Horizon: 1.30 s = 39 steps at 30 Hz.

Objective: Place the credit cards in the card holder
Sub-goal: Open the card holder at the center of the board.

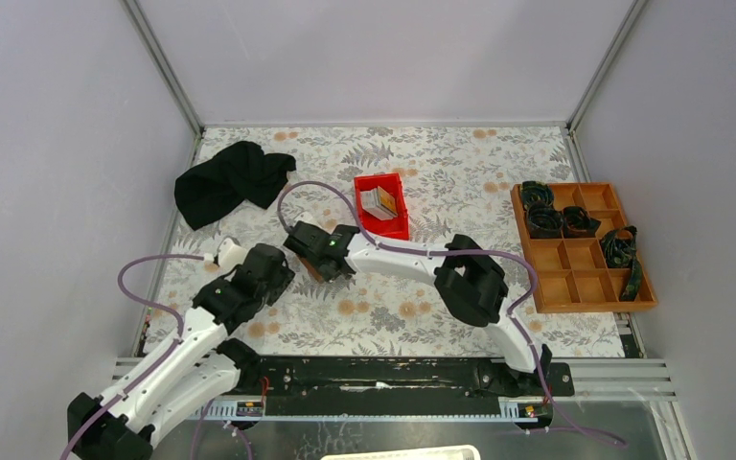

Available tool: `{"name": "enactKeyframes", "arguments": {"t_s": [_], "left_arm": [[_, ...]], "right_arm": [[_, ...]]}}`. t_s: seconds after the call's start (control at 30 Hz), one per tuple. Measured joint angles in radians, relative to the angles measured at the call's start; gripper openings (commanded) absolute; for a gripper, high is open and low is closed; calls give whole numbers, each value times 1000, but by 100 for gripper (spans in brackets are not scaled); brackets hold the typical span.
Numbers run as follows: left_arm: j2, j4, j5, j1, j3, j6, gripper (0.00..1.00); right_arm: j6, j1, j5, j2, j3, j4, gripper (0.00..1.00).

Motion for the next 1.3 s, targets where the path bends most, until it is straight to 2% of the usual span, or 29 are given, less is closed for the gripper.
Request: {"name": "enactKeyframes", "arguments": {"t_s": [0.23,0.93,1.3], "left_arm": [[-40,0,-14,0,-32,-67,51],[180,96,4,0,-92,-80,51],[207,103,3,0,-108,-77,51]], "right_arm": [[5,4,10,-13,-18,9,0],[53,-13,-146,-31,53,14,0],[92,-62,-246,-24,96,28,0]]}}
